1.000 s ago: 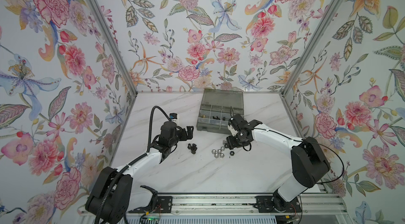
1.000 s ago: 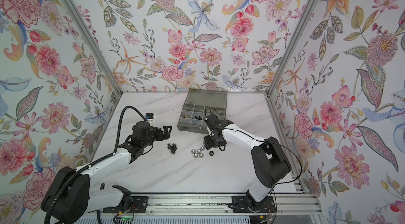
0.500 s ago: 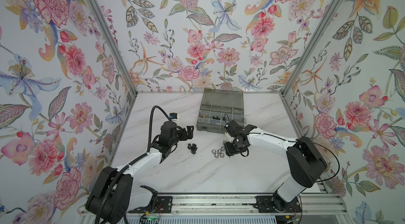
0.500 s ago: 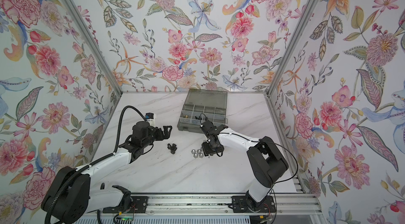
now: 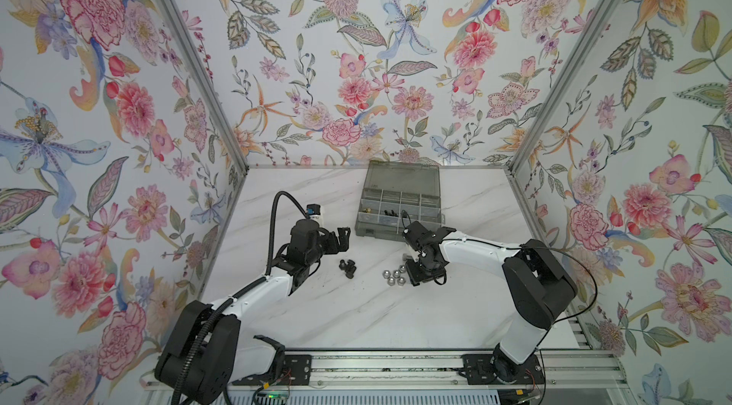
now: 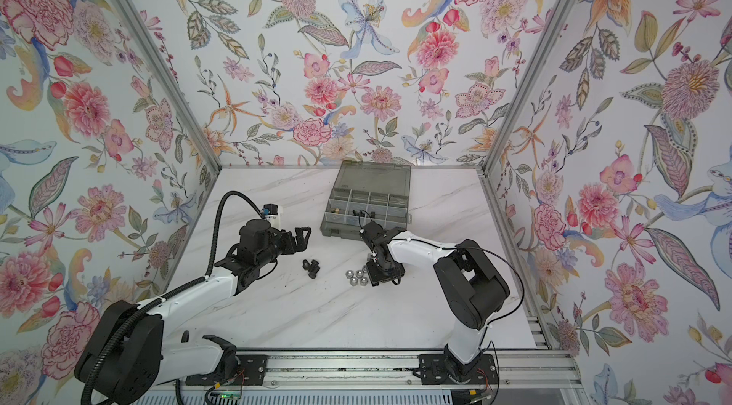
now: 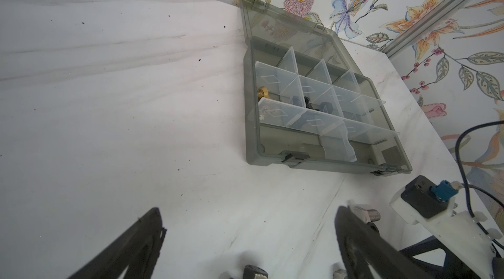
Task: Sort the screws and nuts into containers
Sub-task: Pick up the nut from the center of the table.
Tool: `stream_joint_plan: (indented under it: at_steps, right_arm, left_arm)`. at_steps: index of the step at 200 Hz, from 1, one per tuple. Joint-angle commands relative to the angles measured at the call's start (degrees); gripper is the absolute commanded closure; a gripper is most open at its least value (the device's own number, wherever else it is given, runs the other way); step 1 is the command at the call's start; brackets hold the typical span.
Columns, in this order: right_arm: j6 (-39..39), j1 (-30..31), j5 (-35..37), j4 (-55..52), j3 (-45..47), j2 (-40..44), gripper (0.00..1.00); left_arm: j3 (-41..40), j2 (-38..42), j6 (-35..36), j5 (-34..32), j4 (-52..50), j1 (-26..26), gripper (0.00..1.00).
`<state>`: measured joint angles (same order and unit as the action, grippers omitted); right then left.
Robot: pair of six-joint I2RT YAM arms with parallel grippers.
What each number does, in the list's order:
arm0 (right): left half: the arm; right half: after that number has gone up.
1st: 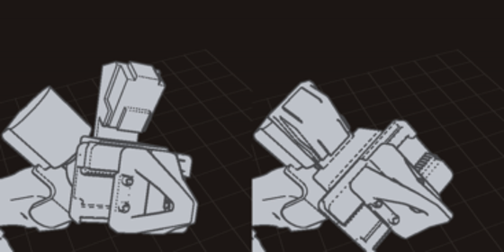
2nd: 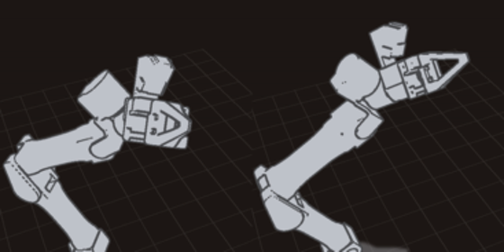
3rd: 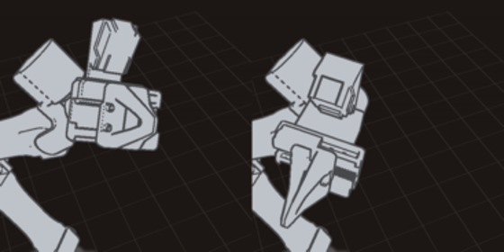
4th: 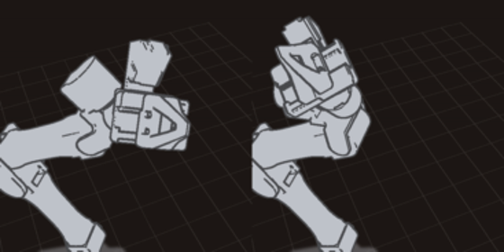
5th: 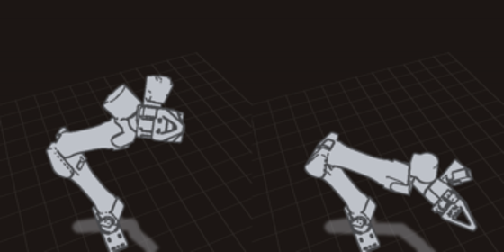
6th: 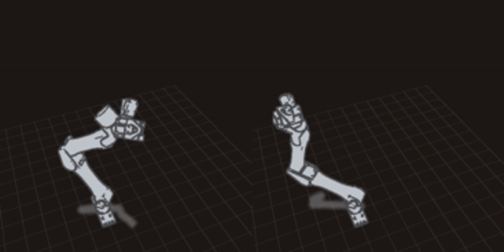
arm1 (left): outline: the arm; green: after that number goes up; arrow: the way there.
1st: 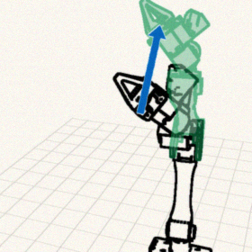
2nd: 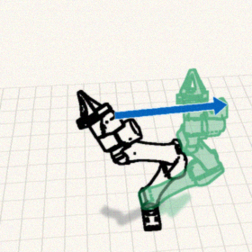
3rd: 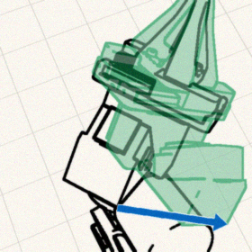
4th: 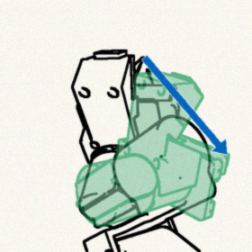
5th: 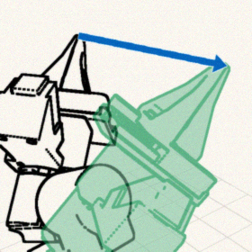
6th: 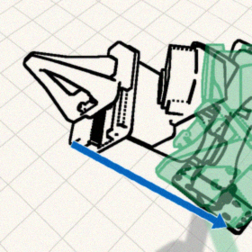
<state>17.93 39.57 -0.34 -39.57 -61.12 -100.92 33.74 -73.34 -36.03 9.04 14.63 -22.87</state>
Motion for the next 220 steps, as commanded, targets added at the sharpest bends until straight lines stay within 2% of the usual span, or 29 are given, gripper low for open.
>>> stream_joint_plan:
  at_steps: [1,74,109,137,153,172,193,220]
  right_arm:
    - [-1.26,0.35,1.22,-0.33,-0.80,-1.90,0.45]
    - [-1.68,1.36,1.92,-0.46,-0.93,-3.44,0.57]
    - [-1.68,1.47,1.95,-0.42,-0.93,-3.02,0.72]
    - [-2.19,0.83,1.93,-0.42,-1.69,-1.71,0.88]
    - [-3.16,-0.44,0.95,-0.45,-2.77,-0.50,0.93]
    - [-4.67,-2.13,-1.74,-0.44,-4.90,1.42,0.95]
    - [-6.63,-7.10,-5.49,-0.33,-9.07,3.24,0.94]
    - [-9.06,-11.13,-7.57,-0.42,-16.85,1.81,0.93]
  left_arm:
    - [0.26,-0.49,-0.09,0.81,-0.04,0.28,0.01]
    - [0.22,-0.49,0.07,0.80,0.00,0.27,0.01]
    - [0.10,-0.49,0.06,0.89,0.17,0.25,0.01]
    - [-0.16,-0.40,0.04,0.81,0.13,0.28,0.01]
    - [-0.18,-0.31,0.08,0.81,0.16,0.28,0.01]
    - [-0.16,-0.14,0.16,0.81,-0.04,0.17,0.01]
    - [-0.40,0.12,0.17,0.49,-0.05,0.27,0.01]
    - [-0.47,0.17,0.08,0.28,0.07,0.26,0.01]
